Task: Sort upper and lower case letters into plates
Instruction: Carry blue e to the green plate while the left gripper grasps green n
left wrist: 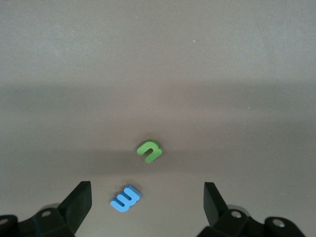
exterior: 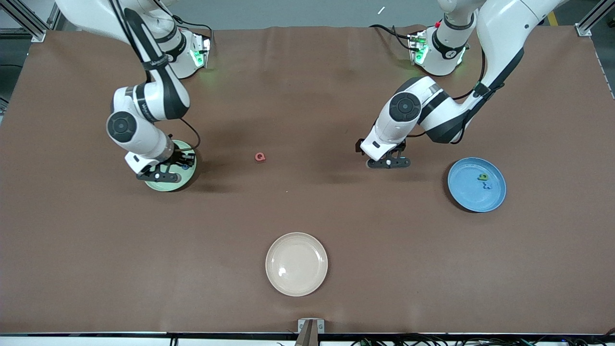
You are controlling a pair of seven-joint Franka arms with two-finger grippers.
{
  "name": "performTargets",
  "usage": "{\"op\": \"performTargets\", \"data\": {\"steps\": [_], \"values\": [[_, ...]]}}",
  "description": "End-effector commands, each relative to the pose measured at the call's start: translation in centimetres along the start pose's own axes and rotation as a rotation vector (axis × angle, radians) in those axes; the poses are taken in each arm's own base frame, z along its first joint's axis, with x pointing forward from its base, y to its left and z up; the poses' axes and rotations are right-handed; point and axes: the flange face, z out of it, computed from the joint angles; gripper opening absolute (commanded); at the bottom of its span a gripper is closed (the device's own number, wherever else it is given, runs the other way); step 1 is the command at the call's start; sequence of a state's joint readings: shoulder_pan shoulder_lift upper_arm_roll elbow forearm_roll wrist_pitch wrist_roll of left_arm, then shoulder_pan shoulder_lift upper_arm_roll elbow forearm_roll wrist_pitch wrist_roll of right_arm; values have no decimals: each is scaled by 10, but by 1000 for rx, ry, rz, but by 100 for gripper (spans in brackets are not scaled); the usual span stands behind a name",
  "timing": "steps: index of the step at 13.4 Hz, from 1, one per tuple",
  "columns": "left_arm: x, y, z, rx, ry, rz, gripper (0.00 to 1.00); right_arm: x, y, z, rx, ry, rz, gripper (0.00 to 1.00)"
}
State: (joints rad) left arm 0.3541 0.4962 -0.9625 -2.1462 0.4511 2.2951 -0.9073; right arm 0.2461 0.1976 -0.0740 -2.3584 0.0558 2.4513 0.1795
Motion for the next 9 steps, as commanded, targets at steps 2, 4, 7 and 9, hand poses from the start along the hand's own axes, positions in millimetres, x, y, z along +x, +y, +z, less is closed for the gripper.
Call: {"op": "performTargets", "data": {"steps": [2,4,7,9], "values": [[7,11,22,42,9,-18,98,-21,44,24,8,57,-38,0],[6,15,39,78,3,-27,98,-22,45,33,7,48,-35,1],[2,10,52,96,-10,-21,85,-22,44,45,5,45,-36,1],[-3,8,60,113,-15,-6,75,-23,43,47,4,41,-38,2]]}}
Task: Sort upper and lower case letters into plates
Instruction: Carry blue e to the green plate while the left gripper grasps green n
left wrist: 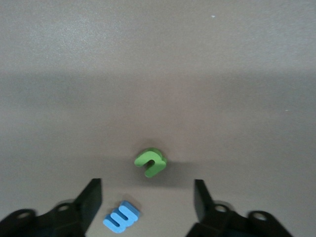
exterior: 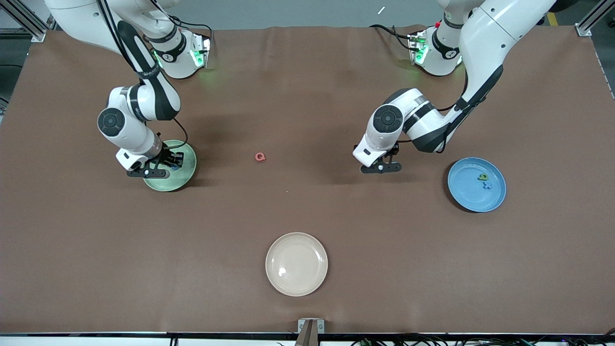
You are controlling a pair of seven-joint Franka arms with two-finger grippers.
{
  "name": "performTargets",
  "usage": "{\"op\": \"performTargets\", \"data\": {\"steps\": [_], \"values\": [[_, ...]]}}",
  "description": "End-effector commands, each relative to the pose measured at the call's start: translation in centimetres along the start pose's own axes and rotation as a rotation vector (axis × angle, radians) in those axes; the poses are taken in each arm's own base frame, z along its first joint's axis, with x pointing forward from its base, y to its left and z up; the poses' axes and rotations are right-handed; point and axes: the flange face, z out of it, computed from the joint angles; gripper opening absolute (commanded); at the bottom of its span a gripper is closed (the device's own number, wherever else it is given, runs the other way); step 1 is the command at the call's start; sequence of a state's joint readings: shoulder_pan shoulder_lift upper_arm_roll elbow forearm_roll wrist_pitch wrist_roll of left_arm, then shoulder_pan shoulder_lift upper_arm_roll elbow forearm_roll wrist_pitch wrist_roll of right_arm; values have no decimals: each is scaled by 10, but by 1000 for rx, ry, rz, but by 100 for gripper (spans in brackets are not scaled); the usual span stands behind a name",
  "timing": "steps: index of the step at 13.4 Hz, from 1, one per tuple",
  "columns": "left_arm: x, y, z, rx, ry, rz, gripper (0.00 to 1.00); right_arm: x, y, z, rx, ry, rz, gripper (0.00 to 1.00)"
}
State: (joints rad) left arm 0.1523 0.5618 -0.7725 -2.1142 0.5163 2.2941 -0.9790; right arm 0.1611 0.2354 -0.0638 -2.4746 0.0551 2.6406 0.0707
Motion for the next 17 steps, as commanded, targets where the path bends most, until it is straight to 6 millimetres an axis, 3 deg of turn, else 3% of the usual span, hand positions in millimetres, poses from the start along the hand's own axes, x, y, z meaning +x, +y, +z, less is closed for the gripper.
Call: {"op": "performTargets", "data": {"steps": [1,3,4,5,6,7,9,11,17], "values": [[-3,-1,11,24,4,8,72,-5,-1,5,2,-3,-5,2],[-4,-1,16,24,-4,5,66,-5,-4,6,4,-5,-5,3],[-3,-1,19,27,-1,14,64,-6,-4,5,4,-9,-4,10],[-1,-2,21,23,12,16,63,-5,-3,5,4,-11,-4,33],[1,0,25,7,17,2,63,-5,-4,4,4,-11,-7,88],[2,2,25,-2,25,0,63,-5,-5,3,4,-11,-7,100],[2,3,29,-7,20,-2,59,-4,-12,-6,5,-38,-11,100],[2,3,29,-8,19,-5,54,-2,-30,-24,17,-42,2,100],[5,4,32,-19,46,-22,34,-12,-186,-52,77,-5,168,100]]}}
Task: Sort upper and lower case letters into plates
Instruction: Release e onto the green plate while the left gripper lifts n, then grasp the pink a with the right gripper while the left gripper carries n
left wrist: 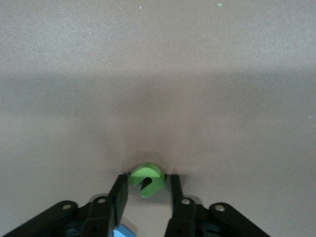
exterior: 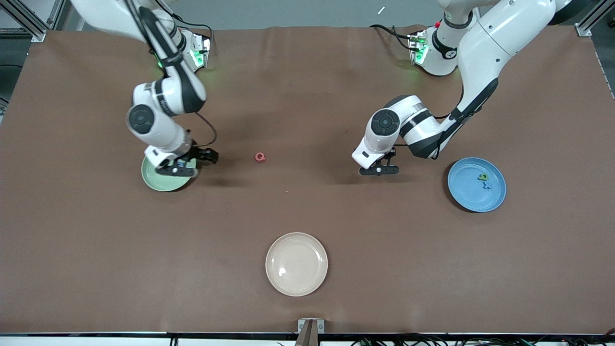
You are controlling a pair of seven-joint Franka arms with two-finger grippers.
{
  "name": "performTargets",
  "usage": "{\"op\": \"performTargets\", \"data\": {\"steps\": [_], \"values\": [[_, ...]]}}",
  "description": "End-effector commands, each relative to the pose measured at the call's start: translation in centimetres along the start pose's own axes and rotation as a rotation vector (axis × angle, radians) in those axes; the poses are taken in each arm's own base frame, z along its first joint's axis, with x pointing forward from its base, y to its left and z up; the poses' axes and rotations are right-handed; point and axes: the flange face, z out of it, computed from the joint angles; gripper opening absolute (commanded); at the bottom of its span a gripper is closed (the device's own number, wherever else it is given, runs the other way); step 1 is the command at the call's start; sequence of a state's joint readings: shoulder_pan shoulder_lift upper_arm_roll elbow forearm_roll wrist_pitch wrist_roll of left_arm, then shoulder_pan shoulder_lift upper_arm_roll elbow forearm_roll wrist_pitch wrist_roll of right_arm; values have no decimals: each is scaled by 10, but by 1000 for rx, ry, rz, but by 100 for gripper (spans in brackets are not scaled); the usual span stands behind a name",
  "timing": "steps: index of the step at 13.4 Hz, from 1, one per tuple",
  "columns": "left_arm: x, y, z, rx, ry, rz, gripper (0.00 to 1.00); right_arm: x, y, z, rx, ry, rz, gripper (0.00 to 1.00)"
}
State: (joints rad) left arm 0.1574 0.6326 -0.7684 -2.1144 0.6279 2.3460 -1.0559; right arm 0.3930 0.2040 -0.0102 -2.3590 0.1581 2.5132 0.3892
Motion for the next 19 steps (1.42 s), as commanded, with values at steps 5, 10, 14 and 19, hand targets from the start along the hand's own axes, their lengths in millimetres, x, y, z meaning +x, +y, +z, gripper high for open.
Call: {"op": "performTargets", "data": {"steps": [5,10,14,19], "values": [[9,-7,12,4,33,-22,18,-41,-107,30,27,51,94,100],[44,-22,-32,17,84,-92,17,-64,-134,66,39,82,138,100],[76,-65,-77,-7,31,-50,17,-76,-143,78,22,75,146,100],[96,-167,-78,16,-69,61,17,-78,-144,83,-42,135,-38,100]]}}
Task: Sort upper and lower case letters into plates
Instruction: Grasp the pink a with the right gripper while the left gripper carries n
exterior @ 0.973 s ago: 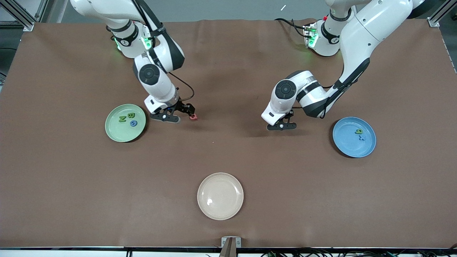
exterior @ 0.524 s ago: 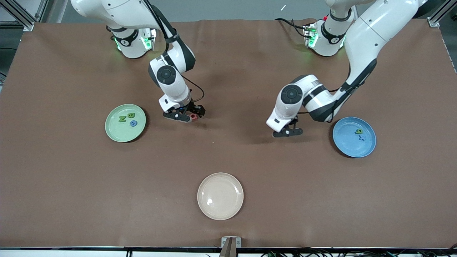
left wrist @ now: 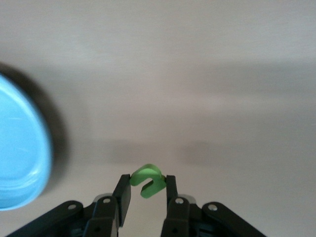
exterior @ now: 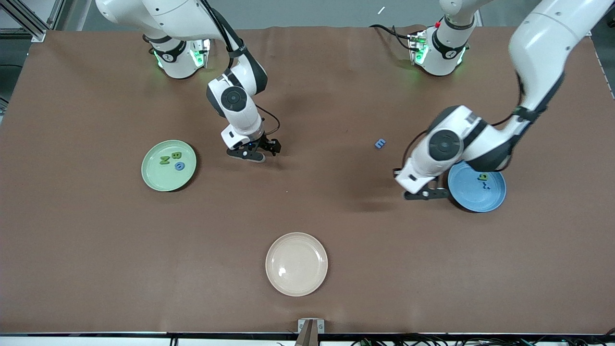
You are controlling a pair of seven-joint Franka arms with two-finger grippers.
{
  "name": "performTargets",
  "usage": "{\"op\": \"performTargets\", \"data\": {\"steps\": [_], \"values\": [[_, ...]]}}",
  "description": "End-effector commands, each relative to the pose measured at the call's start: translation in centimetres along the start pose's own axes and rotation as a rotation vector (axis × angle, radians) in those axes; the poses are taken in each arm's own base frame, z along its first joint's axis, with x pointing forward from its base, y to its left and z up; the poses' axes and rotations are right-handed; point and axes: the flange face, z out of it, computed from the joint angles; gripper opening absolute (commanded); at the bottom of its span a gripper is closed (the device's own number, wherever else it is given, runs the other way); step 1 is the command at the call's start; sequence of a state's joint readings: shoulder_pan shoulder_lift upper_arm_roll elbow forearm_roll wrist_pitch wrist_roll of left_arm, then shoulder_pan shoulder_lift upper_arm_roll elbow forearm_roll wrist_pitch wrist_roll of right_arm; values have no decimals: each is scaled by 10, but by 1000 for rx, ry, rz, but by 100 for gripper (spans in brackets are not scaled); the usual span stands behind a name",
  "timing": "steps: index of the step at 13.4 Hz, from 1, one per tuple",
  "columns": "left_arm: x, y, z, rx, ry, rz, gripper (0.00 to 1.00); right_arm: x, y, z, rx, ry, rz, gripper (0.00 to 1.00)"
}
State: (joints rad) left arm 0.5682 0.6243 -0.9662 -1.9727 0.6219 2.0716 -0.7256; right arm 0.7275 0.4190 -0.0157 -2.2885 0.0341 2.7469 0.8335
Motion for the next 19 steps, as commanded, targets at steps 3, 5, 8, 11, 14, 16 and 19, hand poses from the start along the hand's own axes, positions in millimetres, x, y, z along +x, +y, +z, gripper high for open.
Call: {"op": "performTargets", "data": {"steps": [3,5,8,11,14,16,19], "values": [[4,-70,4,-2,-42,98,17,4,1,2,-34,50,-122,98],[9,-98,7,-13,-47,147,17,14,10,2,-47,60,-198,93],[15,-132,17,-7,-42,190,17,15,10,0,-38,67,-222,90],[22,-168,32,-7,-21,233,17,15,11,1,-37,68,-219,81],[28,-186,55,-8,12,230,17,15,11,2,-38,66,-216,66],[30,-191,65,-1,23,238,17,14,12,3,-39,64,-206,66],[32,-188,70,-15,41,246,17,11,13,5,-42,58,-206,65]]}}
